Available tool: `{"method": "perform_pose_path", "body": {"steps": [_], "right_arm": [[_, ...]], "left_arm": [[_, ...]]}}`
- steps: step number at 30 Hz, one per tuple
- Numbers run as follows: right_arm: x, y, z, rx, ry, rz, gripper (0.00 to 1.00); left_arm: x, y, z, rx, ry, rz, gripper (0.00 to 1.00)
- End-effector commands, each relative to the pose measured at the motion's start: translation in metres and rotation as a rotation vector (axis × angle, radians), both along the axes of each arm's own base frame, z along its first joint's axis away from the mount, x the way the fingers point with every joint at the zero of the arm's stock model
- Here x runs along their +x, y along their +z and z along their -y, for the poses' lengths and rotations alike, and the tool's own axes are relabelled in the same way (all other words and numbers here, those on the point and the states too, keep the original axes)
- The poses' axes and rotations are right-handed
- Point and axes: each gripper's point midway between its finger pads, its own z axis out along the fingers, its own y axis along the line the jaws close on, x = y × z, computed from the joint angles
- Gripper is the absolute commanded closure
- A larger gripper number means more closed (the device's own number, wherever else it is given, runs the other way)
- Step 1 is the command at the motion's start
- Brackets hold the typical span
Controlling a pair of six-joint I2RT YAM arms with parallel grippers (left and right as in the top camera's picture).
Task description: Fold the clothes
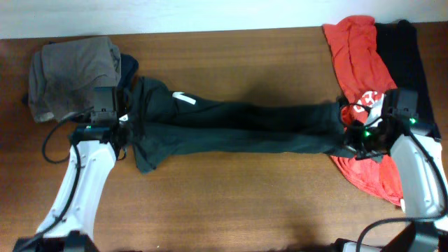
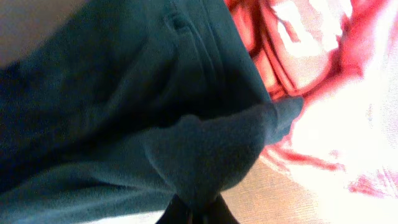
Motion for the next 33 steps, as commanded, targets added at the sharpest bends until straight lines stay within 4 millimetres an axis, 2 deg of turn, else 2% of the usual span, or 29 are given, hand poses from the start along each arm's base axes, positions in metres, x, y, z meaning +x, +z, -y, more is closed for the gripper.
{"method": "perform_pose_path", "body": {"steps": [1, 4, 5, 9, 13, 17, 20, 22, 23, 25, 28, 31, 33], "right_arm": [[0.026, -0.003, -0.005, -0.037, 0.050, 0.051, 0.96], [0.042, -0.012, -0.016, -0.042, 0.095, 0.073, 0.96], [0.050, -0.020, -0.024, -0.041, 0.122, 0.074, 0.96], [0.059, -0.043, -0.037, -0.032, 0.161, 0.042, 0.96], [0.061, -0.067, -0.037, -0.026, 0.146, -0.011, 0.96], [0.064, -0.082, -0.036, -0.028, 0.140, -0.030, 0.96], [0.069, -0.078, -0.034, -0.036, 0.139, -0.009, 0.80], [0.073, -0.071, -0.035, -0.030, 0.140, 0.001, 0.67], [0.075, -0.067, -0.035, -0.030, 0.140, -0.001, 0.64], [0.078, -0.047, -0.034, -0.029, 0.146, -0.011, 0.57], [0.085, -0.013, -0.033, -0.046, 0.199, -0.012, 0.54], [0.091, 0.016, -0.025, -0.084, 0.206, 0.000, 0.32], [0.094, 0.028, -0.012, -0.133, 0.185, 0.006, 0.27]], "left_arm": [[0.017, -0.011, -0.004, 0.017, 0.001, 0.007, 0.99], [0.027, -0.023, -0.004, 0.017, 0.001, 0.011, 0.99], [0.032, -0.030, -0.004, 0.017, 0.001, 0.009, 1.00], [0.040, -0.046, -0.005, 0.016, 0.001, -0.002, 0.99], [0.044, -0.059, -0.005, 0.017, 0.001, -0.017, 0.99], [0.047, -0.064, -0.005, 0.017, 0.001, -0.016, 0.99], [0.051, -0.063, -0.005, 0.017, 0.001, -0.001, 0.50], [0.052, -0.062, -0.005, 0.017, 0.001, 0.006, 0.18], [0.053, -0.061, -0.005, 0.017, 0.001, 0.008, 0.01], [0.056, -0.057, -0.006, 0.019, 0.001, 0.021, 0.01], [0.063, -0.046, -0.006, 0.020, 0.001, 0.040, 0.01], [0.067, -0.034, -0.007, 0.024, 0.003, 0.041, 0.01], [0.070, -0.025, -0.008, 0.031, -0.004, 0.041, 0.01]]}}
